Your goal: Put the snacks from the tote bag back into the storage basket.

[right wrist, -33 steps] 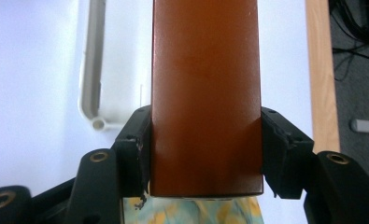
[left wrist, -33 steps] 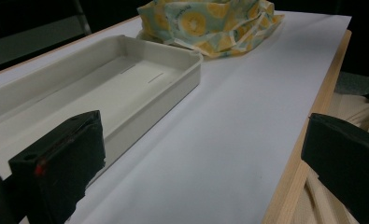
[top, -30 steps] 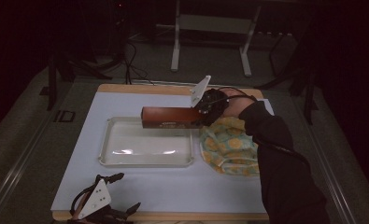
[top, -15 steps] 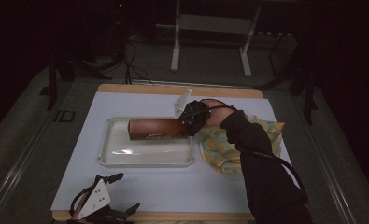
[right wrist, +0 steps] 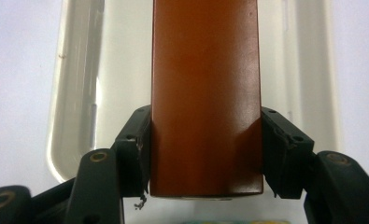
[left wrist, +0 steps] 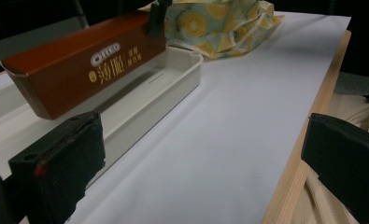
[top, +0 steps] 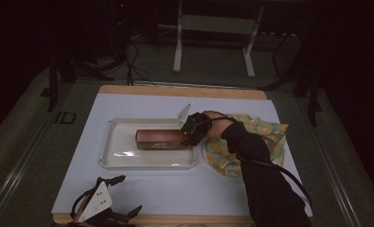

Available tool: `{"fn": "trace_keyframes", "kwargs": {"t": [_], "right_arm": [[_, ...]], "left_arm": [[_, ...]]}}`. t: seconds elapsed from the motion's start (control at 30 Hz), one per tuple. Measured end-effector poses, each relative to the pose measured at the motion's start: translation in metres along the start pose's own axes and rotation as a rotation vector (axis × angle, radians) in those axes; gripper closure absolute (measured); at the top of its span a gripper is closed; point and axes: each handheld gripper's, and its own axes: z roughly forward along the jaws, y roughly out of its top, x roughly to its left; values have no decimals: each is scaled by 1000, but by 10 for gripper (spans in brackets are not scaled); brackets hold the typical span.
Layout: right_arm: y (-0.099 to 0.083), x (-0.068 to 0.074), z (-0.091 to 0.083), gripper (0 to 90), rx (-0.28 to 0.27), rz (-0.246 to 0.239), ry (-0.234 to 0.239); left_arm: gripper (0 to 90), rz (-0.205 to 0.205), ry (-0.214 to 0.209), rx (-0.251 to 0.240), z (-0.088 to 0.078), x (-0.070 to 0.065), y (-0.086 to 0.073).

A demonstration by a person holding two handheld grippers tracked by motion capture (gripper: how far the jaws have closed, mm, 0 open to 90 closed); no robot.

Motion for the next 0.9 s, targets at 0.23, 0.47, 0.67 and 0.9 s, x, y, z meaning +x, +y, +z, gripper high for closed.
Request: {"fn": "trace_keyframes", "kwargs": {"t": [0.23,0.47,0.67,0.9], "right_arm": [[-7,2,10,427,17,12,10],[-8,2,15,426,23,25,12],[-10,2,21,423,28,26,9],[-11,2,26,419,34,18,12]], "left_arm": [[0,1,-3,3,0,0,0],[0,2,-5,2,0,0,0],[0,1,-4,1,0,0,0],[0,1,-5,1,0,0,0]]}}
